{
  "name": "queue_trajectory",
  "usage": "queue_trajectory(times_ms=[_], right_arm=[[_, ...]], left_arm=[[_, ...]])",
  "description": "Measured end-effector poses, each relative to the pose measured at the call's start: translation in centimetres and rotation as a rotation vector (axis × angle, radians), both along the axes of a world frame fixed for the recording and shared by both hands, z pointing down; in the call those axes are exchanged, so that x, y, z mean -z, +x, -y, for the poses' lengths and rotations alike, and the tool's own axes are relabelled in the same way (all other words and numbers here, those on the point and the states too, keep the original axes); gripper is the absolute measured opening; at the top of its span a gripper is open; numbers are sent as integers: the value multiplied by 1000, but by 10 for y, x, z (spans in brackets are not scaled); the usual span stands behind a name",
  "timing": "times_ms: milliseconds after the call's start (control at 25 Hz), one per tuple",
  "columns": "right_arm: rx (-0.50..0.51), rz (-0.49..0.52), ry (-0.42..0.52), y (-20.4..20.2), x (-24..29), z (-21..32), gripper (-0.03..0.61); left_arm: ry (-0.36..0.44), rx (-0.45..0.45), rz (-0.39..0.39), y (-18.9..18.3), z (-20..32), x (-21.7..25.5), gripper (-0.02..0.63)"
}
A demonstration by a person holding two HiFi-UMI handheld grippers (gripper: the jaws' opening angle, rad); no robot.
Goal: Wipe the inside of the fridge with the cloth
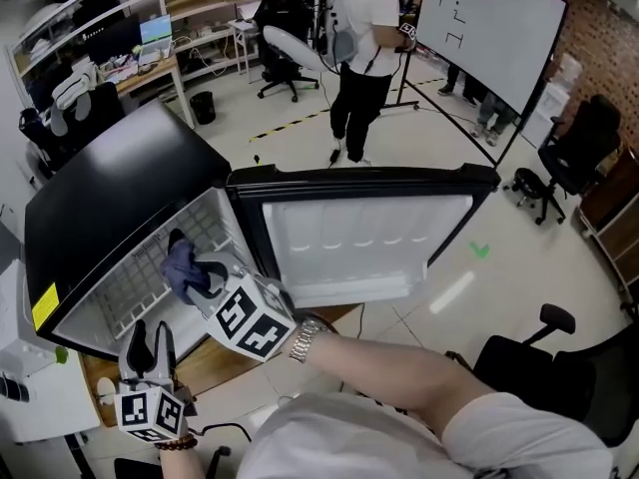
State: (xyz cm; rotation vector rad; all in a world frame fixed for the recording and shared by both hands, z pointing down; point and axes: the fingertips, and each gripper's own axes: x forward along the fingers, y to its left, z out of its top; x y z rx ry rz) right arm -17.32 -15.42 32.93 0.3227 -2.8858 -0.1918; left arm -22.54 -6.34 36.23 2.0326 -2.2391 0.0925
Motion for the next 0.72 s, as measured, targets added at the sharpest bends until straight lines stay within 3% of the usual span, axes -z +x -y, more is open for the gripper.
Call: queue_trajectory(times_ms=[560, 720], right_arm=[[75, 4, 74, 34, 13, -10, 103], [141, 5, 91, 40, 14, -18, 103]], left_arm=[[61, -298, -88, 45, 50, 15, 314], [85, -458, -147, 56, 55, 25, 355]])
